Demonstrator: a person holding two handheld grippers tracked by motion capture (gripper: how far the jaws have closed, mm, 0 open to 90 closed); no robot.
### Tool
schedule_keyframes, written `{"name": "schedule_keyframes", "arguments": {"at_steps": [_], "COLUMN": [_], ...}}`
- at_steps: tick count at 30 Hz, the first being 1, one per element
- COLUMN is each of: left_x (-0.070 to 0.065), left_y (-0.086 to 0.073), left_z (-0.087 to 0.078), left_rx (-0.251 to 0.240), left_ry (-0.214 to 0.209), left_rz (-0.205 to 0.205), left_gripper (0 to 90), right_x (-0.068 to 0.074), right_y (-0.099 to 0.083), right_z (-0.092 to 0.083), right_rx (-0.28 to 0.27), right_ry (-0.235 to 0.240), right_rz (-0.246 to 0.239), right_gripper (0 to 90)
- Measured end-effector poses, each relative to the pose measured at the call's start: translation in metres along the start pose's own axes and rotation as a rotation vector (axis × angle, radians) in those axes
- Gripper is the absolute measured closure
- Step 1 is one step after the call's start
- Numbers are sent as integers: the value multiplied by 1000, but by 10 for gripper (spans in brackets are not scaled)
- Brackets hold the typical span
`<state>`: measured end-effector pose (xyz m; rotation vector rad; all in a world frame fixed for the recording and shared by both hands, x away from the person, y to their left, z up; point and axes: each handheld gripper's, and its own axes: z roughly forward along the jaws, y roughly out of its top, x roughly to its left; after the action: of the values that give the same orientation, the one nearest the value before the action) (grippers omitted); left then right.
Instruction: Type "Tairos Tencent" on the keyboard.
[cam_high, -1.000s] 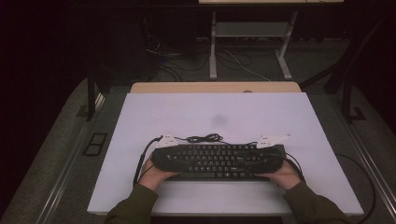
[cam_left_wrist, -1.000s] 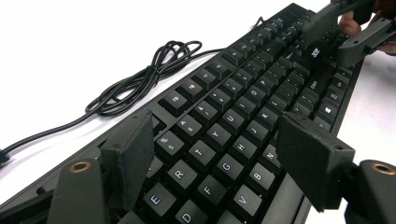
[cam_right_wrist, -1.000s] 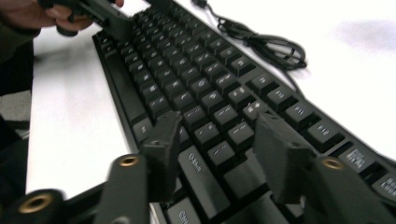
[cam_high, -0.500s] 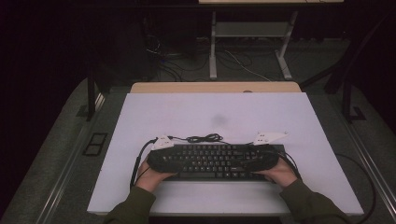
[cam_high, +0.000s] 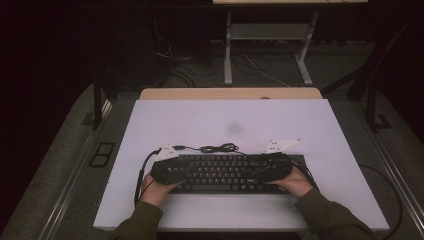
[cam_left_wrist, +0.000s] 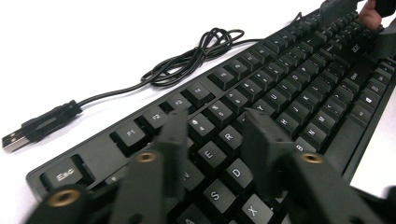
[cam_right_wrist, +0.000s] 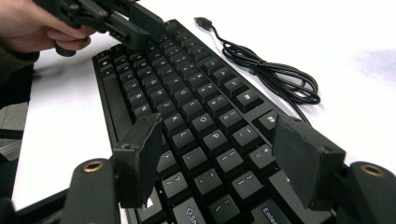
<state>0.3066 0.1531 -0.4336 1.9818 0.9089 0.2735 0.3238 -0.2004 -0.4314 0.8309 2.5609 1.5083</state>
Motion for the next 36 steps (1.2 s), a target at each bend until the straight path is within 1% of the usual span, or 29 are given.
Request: {"name": "schedule_keyframes", "arguments": {"at_steps": [5,7,10,14,16,17,22,25,31,32,36], "left_x": [2,3,2,2,1,2,1,1,1,1,1], "left_y": [1,1,2,2,2,2,3,2,2,2,2], "left_z": [-1,-1,1,4,5,6,10,11,12,13,13], "left_rx": [14,27,32,40,42,49,58,71,72,83,89], "left_ry": [-6,-8,-23,-25,-27,-26,-25,-20,-18,-17,-15], "left_rz": [-10,-13,-18,-12,-16,-8,-9,2,-3,-1,0], "left_gripper": [826,884,889,889,889,889,889,889,889,889,890], "right_x": [1,0,1,1,1,1,1,1,1,1,1], "right_y": [2,1,1,1,1,1,1,1,1,1,1], "right_z": [2,2,2,2,2,2,2,2,1,2,1], "right_rx": [-1,3,2,3,2,3,4,4,6,5,7], "right_ry": [6,6,6,2,2,2,1,0,-2,-2,-3], "right_rz": [-3,-4,-4,-4,-5,-5,-5,-4,-3,-4,-3], "right_gripper": [332,332,332,332,332,332,332,332,332,332,332]}}
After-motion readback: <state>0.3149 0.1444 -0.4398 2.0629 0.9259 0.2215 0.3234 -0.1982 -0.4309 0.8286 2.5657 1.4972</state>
